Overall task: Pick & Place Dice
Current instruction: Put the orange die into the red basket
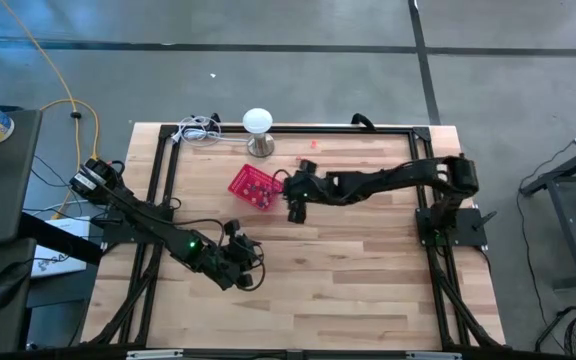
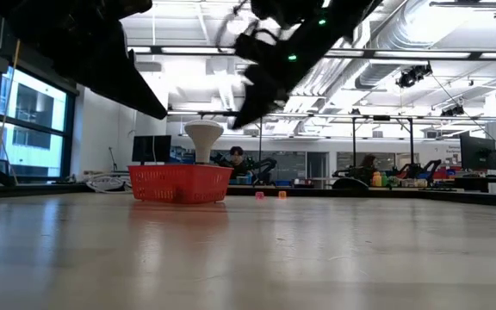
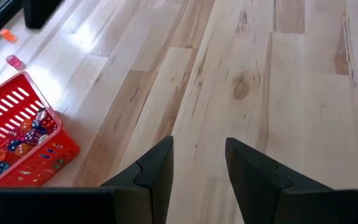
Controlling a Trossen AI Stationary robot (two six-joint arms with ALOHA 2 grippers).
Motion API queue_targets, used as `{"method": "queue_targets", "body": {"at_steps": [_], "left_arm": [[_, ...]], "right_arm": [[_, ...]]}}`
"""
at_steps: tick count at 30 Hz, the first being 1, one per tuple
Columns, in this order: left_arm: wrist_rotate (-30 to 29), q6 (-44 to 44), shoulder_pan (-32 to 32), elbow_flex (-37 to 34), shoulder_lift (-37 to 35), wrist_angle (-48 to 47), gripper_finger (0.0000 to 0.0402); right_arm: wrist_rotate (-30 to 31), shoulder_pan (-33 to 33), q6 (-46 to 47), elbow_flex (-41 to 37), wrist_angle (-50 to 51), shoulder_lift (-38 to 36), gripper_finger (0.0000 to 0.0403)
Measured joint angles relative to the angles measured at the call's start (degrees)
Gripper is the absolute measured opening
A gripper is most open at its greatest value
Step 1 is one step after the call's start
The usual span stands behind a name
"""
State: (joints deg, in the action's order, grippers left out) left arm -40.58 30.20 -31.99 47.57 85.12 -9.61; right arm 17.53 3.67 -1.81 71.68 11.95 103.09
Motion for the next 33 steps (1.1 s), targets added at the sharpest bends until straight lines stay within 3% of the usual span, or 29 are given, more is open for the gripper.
{"method": "queue_targets", "body": {"at_steps": [4, 9, 17, 22, 28, 33], "left_arm": [[0.0, 0.1, 0.0, 0.0, 0.0, -0.9, 0.0139], [0.0, 1.1, -0.1, -0.2, 0.0, -1.3, 0.0139], [0.0, 1.1, -0.1, -0.4, 0.0, -1.3, 0.0139], [0.0, 1.1, 0.6, -0.5, 0.0, -1.0, 0.0139], [-0.1, 1.1, 1.8, -0.5, 0.0, -0.7, 0.0139], [-0.1, 1.2, 2.6, -0.5, 0.0, -0.4, 0.0139]], "right_arm": [[-3.5, 1.8, 4.4, -1.0, 8.4, -3.7, 0.0219], [-8.5, 5.5, 6.7, -6.2, 6.8, -5.6, 0.0209], [-13.5, 13.9, 6.7, -19.6, -17.6, -5.4, 0.0203], [-22.0, 21.0, 7.5, -18.8, -19.7, -5.3, 0.0203], [-22.5, 25.0, 3.6, -14.9, -17.7, -5.2, 0.0203], [-19.1, 28.4, 5.7, -8.7, -6.3, -5.2, 0.0203]]}}
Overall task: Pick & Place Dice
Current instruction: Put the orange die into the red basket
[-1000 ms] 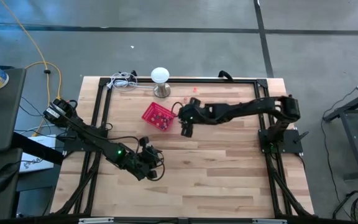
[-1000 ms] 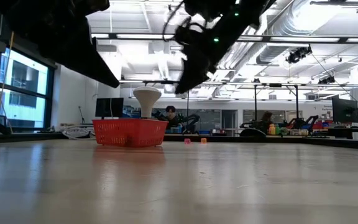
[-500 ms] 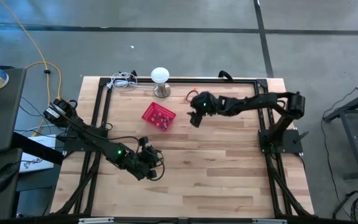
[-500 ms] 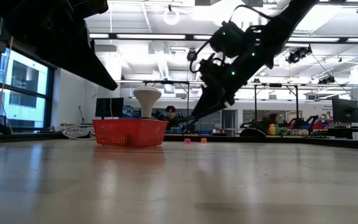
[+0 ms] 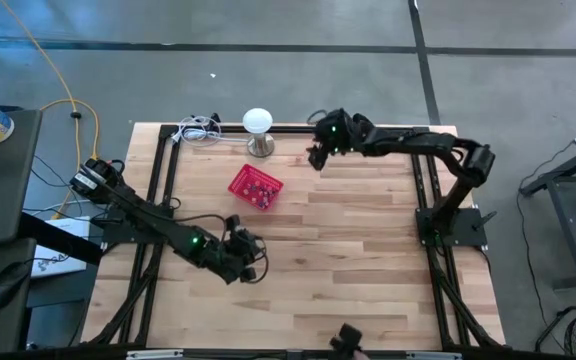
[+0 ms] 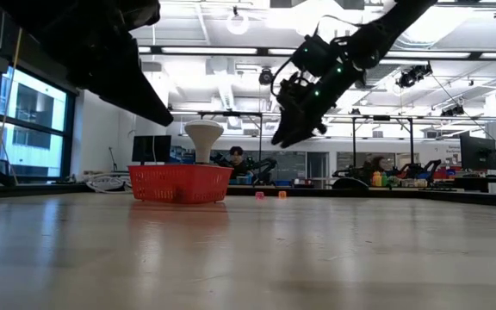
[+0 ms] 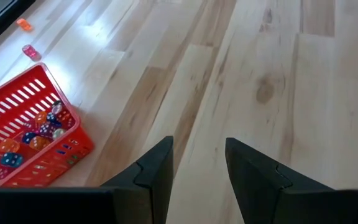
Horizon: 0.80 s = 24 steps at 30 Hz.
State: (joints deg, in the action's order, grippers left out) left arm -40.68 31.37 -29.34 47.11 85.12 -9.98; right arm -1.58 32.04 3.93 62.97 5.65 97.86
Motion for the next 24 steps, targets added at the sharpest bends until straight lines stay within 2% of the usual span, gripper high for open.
{"method": "queue_targets", "body": {"at_steps": [2, 6, 12, 17, 21, 24], "left_arm": [[0.0, 0.0, 0.2, 0.0, 0.0, 0.1, 0.0139], [0.0, 0.2, 0.6, 0.0, 0.0, 0.2, 0.0139], [0.1, 0.1, 0.5, 0.0, 0.0, 0.0, 0.0139], [0.1, 0.1, 0.5, 0.0, 0.0, -0.3, 0.0139], [0.1, -0.3, 0.5, 0.0, 0.0, -0.3, 0.0139], [0.1, -0.5, 0.6, 0.0, 0.0, -0.3, 0.0139]], "right_arm": [[2.8, 1.6, 2.5, 2.5, 4.7, 0.6, 0.0203], [0.4, 5.1, 7.4, 4.5, 9.5, 1.4, 0.0203], [0.4, 5.4, 8.3, 4.4, 8.0, 6.5, 0.0203], [3.2, 4.4, 7.3, 4.6, 3.2, 9.6, 0.0203], [0.9, 3.8, 4.8, 4.6, 0.0, 11.1, 0.0203], [2.1, 4.0, 5.9, 4.6, 0.7, 11.4, 0.0203]]}}
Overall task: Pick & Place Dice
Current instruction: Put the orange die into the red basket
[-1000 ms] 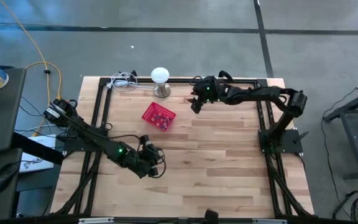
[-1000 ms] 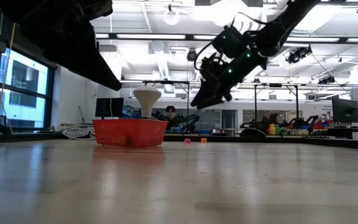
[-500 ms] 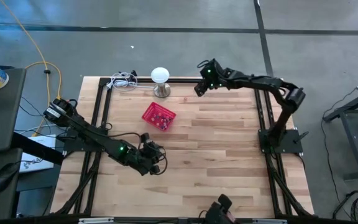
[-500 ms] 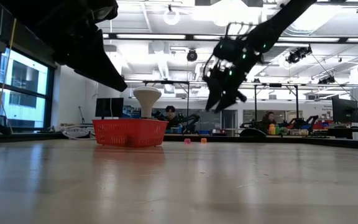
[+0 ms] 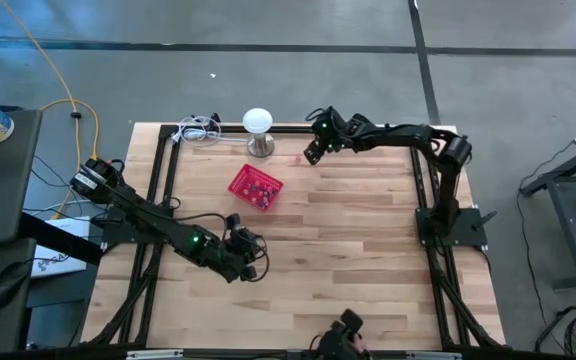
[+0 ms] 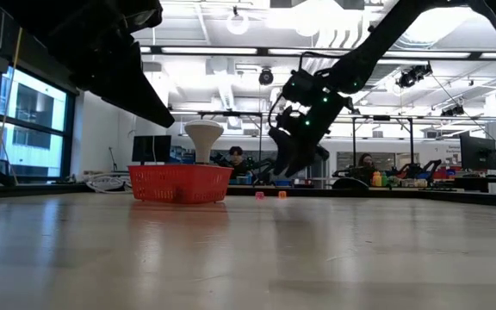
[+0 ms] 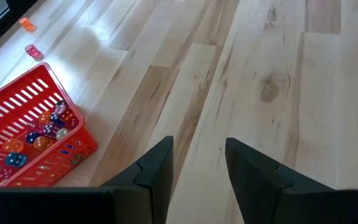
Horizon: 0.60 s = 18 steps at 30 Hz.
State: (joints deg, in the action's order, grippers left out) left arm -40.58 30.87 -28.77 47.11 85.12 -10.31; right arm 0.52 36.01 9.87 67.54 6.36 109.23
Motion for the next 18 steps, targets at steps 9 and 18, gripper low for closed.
{"method": "queue_targets", "body": {"at_steps": [9, 18], "left_arm": [[0.0, 0.3, 1.2, 0.0, 0.0, 0.1, 0.0139], [0.0, 0.4, 2.0, 0.0, 0.0, 0.7, 0.0139]], "right_arm": [[-0.7, 1.4, -1.4, 4.5, 6.1, 1.2, 0.0203], [1.2, 1.1, -0.8, 17.2, 23.3, 7.2, 0.0203]]}}
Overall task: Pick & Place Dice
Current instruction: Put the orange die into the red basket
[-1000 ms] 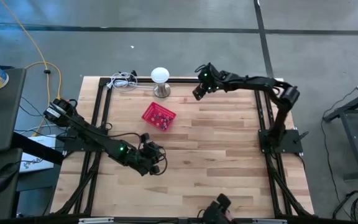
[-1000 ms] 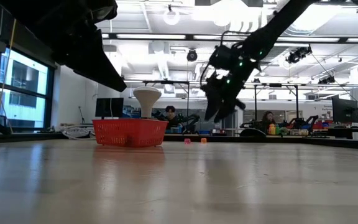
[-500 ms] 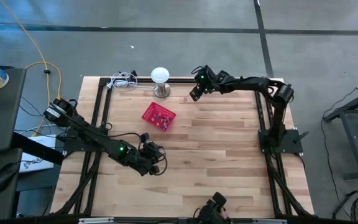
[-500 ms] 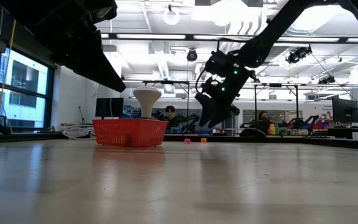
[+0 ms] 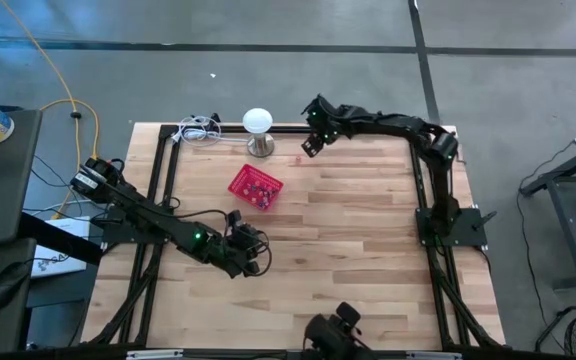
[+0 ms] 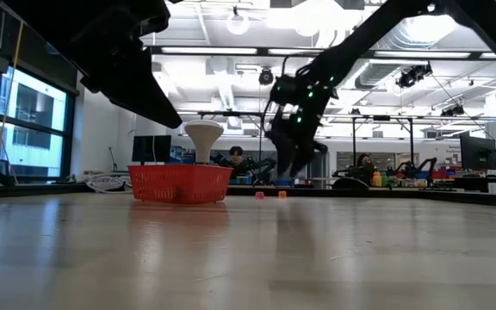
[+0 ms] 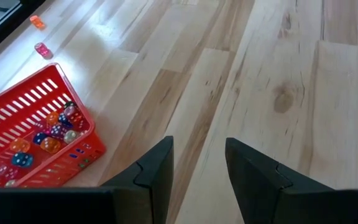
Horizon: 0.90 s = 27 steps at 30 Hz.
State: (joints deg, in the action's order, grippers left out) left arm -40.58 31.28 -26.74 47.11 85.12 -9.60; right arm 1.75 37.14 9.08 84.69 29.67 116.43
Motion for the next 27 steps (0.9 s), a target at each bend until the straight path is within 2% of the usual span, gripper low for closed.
{"method": "queue_targets", "body": {"at_steps": [8, 27], "left_arm": [[0.0, -0.4, 0.0, 0.0, 0.0, 0.0, 0.0139], [0.3, -0.4, 0.0, 0.0, 0.0, -0.3, 0.0139]], "right_arm": [[-0.4, 0.1, 1.2, 2.9, -0.3, 4.2, 0.0203], [-2.2, 1.5, 1.2, 2.9, -0.5, 4.8, 0.0203]]}}
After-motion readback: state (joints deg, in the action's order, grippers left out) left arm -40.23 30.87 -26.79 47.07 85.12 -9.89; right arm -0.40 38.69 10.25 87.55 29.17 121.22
